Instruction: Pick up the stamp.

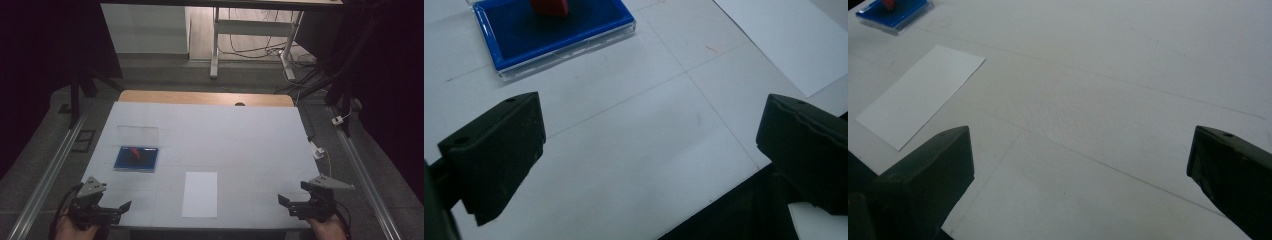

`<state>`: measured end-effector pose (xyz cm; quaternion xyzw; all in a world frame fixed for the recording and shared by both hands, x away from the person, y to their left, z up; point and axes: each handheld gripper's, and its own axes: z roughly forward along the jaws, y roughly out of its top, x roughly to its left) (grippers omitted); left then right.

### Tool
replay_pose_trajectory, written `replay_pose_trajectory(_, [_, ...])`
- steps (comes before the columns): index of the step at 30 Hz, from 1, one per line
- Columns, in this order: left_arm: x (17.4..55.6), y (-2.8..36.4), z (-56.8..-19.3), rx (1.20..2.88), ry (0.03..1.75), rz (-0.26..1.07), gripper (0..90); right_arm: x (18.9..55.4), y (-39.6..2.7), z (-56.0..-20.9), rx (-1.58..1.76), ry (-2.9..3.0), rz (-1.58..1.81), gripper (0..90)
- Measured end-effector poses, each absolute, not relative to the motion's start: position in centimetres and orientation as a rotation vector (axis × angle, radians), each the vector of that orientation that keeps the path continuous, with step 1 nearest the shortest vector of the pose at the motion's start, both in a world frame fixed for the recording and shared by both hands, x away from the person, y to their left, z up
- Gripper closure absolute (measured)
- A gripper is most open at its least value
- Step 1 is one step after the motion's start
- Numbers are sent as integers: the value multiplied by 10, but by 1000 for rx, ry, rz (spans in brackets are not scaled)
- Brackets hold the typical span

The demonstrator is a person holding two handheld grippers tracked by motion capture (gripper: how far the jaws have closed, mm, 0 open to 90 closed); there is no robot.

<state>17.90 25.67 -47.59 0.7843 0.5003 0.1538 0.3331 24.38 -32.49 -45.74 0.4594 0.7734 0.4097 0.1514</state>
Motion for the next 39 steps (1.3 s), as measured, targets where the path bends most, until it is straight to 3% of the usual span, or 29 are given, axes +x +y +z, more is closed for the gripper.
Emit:
replay_pose_trajectory(15, [180,259,-476,2014,1310,357,0,244,-328,-458,1299,2257,1214,0])
replay_pose_trajectory(39, [183,259,-468,1968,1316,393,0,244,-324,-458,1269,2286,1185,0])
